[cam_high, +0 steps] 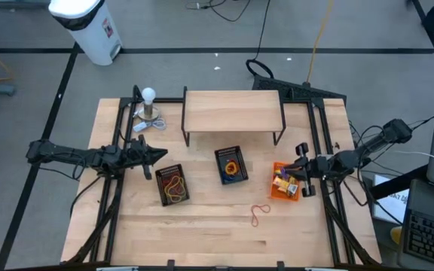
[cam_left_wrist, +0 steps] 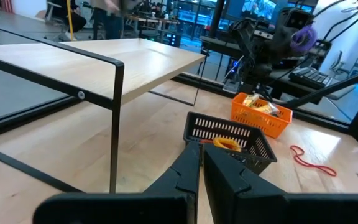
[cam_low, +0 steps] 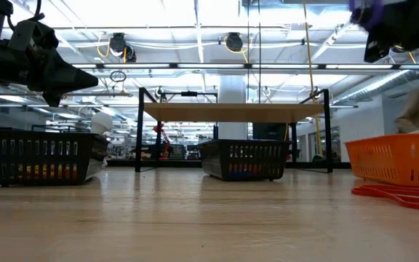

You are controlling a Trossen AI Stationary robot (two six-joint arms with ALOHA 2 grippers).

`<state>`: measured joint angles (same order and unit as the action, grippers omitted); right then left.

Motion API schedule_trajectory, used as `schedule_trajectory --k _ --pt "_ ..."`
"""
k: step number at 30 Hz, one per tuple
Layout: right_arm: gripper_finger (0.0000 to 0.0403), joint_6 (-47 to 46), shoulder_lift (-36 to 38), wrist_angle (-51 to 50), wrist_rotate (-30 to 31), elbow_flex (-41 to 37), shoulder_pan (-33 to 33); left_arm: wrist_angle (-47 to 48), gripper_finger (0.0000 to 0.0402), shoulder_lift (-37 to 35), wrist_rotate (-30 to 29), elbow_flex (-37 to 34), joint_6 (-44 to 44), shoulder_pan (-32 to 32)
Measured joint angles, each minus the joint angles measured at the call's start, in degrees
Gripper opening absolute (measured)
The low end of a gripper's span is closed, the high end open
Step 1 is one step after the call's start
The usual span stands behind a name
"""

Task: Pick & Place Office Desk Supplies
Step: Put the purple spring rubberband into the right black

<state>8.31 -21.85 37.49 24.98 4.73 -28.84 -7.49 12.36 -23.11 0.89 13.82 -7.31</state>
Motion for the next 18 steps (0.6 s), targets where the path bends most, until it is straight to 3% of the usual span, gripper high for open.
schedule_trajectory --k 5,13,15,18 --pt "0.0015 -0.1 -4.8 -17.3 6.1 14.1 1.0 0.0 0.0024 0.0 0.0 0.0 0.4 0.0" --pt "0.0015 -5.1 -24.9 -43.6 6.4 39.3 8.4 -0.2 0.0024 0.0 0.0 0.0 1.6 0.0" --pt "0.0015 -5.9 -30.0 -48.0 5.3 43.7 11.0 -0.2 0.0024 0.0 0.0 0.0 1.7 0.0" --pt "0.0015 -7.1 -36.9 -52.1 -1.4 47.8 15.4 -0.1 0.0024 0.0 0.0 0.0 1.9 0.0"
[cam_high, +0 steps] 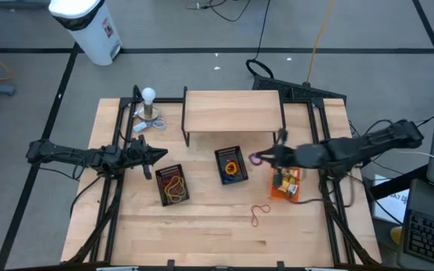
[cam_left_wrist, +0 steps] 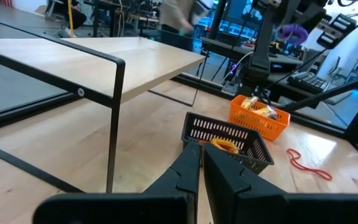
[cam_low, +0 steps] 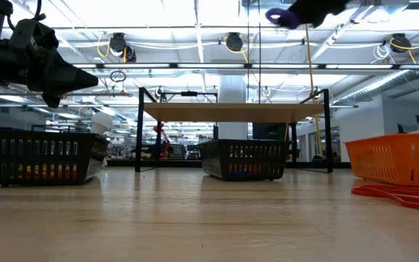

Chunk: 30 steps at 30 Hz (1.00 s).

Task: Pick & Place Office Desk Supplies
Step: Put the purple spring rubberband into the right black

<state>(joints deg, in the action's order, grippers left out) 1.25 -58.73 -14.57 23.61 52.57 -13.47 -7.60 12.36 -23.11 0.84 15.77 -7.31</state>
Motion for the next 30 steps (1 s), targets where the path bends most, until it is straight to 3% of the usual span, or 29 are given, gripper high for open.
schedule_trajectory --k 4,7,12,16,25,30 --pt "0.0015 -1.2 -7.9 0.3 -9.7 2.4 5.2 0.0 0.0024 0.0 0.0 0.0 0.0 0.0" --pt "0.0015 -2.1 -13.6 -0.3 -13.4 2.3 8.0 0.0 0.0024 0.0 0.0 0.0 0.0 0.0" --pt "0.0015 -2.6 -20.7 0.7 -13.9 2.3 9.9 0.0 0.0024 0.0 0.0 0.0 0.0 0.0" --pt "0.0015 -3.3 -25.3 3.7 -17.9 2.3 10.8 0.0 0.0024 0.0 0.0 0.0 -0.4 0.0" --pt "0.0015 -3.0 -33.1 7.4 -17.8 2.4 10.9 0.0 0.0024 0.0 -1.0 0.0 -0.7 0.0" --pt "0.0046 -0.6 -34.0 9.8 -17.8 2.4 10.9 0.2 0.0024 0.0 -1.0 0.0 -0.6 0.0"
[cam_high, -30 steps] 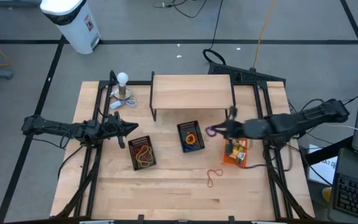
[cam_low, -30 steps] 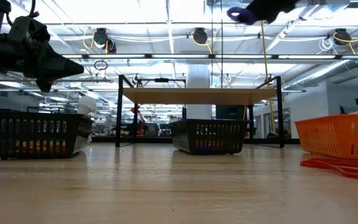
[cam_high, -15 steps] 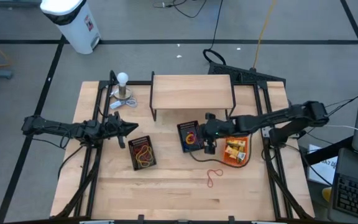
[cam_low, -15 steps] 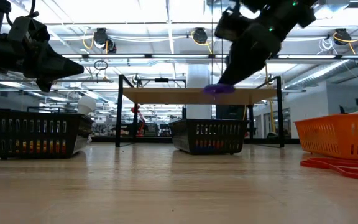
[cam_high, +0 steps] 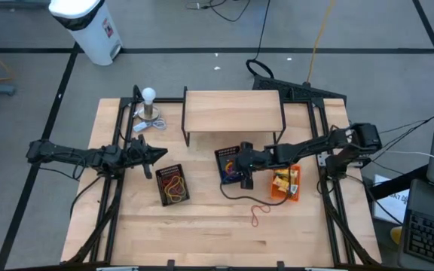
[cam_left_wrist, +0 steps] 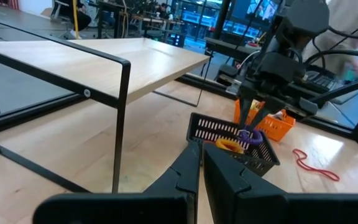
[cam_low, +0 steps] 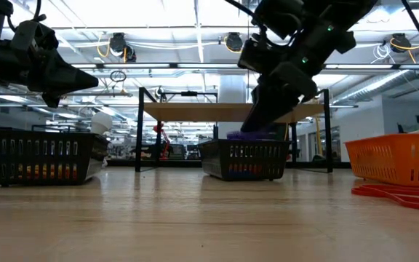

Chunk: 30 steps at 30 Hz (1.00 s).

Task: Pick & Place Office Desk Supplies
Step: Put the purple spring rubberband into the right black, then put the red rubber band into the left black bin

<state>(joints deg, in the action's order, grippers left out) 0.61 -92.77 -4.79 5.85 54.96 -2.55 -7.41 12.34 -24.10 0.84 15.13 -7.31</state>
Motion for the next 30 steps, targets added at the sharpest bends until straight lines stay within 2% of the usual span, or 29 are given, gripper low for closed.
schedule_trajectory --k 7,10,12,16,19,23,27,30 --pt "0.0148 -0.8 1.8 -0.2 0.0 0.0 0.0 0.4 0.0024 0.0 0.0 0.0 0.0 0.0" --pt "0.0176 0.0 4.9 0.2 0.0 0.0 0.0 0.4 0.0024 0.0 0.0 0.0 -0.2 0.0" --pt "0.0180 0.1 8.9 -0.3 0.1 -0.1 0.0 0.3 0.0024 0.0 0.0 0.0 -0.5 0.0" --pt "0.0148 1.7 19.3 1.0 0.1 0.1 -0.4 0.1 0.0024 0.0 0.1 0.0 -0.5 0.0" --pt "0.0098 3.3 26.5 1.0 -0.2 0.0 -1.4 0.0 0.0024 0.0 0.4 0.0 -1.0 0.0" --pt "0.0020 5.0 37.0 0.0 -4.5 -0.2 -2.6 -2.4 0.0024 0.0 4.0 0.0 -3.0 0.0" --pt "0.0009 3.6 45.9 0.1 -5.8 -4.9 -4.0 -9.0 0.0024 0.0 7.2 0.1 -1.7 0.0" --pt "0.0002 2.0 51.3 1.3 -5.7 -11.0 -4.7 -8.6 0.0024 0.5 9.2 1.5 -1.3 0.0"
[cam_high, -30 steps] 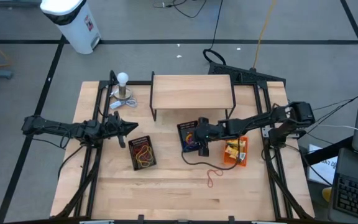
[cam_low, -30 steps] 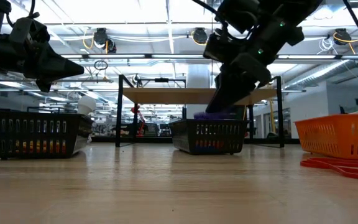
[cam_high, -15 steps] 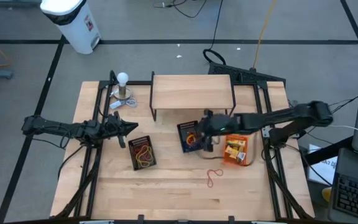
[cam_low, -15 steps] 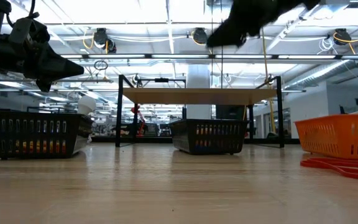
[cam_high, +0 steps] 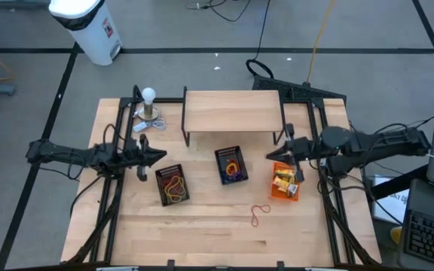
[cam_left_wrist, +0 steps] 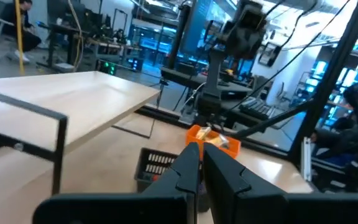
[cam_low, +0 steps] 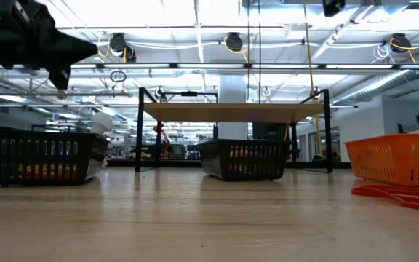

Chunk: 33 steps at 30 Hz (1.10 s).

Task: Pick & Place Office Desk Supplies
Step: Put the red rubber band into the left black bin

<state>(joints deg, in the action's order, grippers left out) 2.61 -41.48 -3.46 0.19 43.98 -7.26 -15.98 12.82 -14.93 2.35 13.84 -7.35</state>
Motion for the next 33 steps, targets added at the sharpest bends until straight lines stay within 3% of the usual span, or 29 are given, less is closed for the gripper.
schedule_trajectory --k 8,11,15,29,33 --pt "0.0001 -2.4 13.1 17.4 -0.1 -19.1 -1.3 2.5 0.0024 13.6 1.5 9.7 -0.3 -3.4" --pt "0.0001 -4.3 15.5 20.3 0.1 -23.8 -1.3 2.2 0.0024 21.4 2.1 15.1 -1.1 -4.3" --pt "0.0000 -5.6 16.0 25.0 2.8 -28.6 -1.3 2.1 0.0024 32.8 7.1 23.9 -2.2 -5.6" --pt "0.0000 -10.4 16.5 28.4 2.8 -34.6 -0.6 2.5 0.0024 73.0 22.3 55.7 -9.8 -9.0" --pt "0.0000 -11.4 16.5 28.4 2.8 -34.6 -0.6 5.6 0.0025 85.1 22.7 65.6 -12.0 -9.6"
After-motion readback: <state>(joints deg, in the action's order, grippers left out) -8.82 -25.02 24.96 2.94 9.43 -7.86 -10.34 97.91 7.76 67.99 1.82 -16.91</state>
